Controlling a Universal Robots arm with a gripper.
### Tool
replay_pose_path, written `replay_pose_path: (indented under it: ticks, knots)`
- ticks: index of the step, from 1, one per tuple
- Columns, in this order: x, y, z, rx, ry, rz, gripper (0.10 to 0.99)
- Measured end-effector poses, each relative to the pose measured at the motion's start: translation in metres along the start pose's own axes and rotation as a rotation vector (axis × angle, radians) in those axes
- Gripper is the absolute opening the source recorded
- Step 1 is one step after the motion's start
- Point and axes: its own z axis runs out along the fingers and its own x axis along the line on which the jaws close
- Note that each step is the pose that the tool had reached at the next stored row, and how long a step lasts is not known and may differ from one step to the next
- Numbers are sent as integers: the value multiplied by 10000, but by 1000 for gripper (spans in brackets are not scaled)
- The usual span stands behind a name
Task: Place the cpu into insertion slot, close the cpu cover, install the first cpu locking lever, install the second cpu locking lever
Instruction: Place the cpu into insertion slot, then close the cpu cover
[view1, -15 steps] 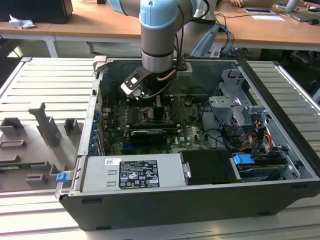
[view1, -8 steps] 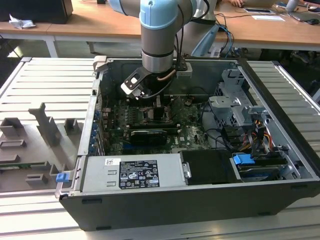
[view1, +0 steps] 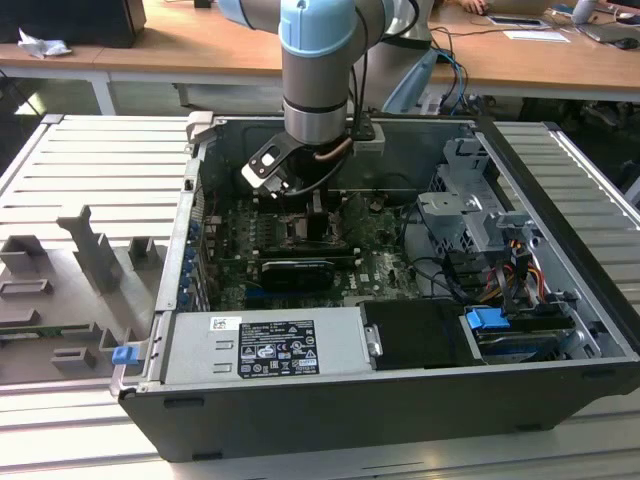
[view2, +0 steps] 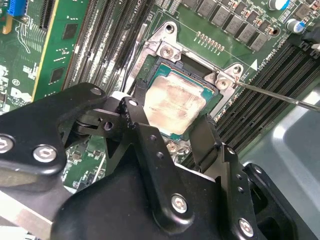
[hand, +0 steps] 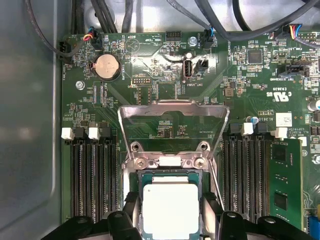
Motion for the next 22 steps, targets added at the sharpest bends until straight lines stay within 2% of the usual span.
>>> replay_pose_path:
  ticks: [5,6,7,8,9,11,12,13,22]
  knots:
    - [1,3,-51,-1,1,8,600]
    - [1,3,-66,-1,1,12,471]
    - [1,4,-75,-1,1,14,412]
    - [2,4,-79,-1,1,14,412]
    - [2,4,-83,-1,1,15,290]
    - [2,5,-93,-1,0,15,290]
    - [2,5,-95,-2,2,15,169]
    - [2,5,-101,-2,1,16,106]
    - [2,6,-114,-1,0,29,106]
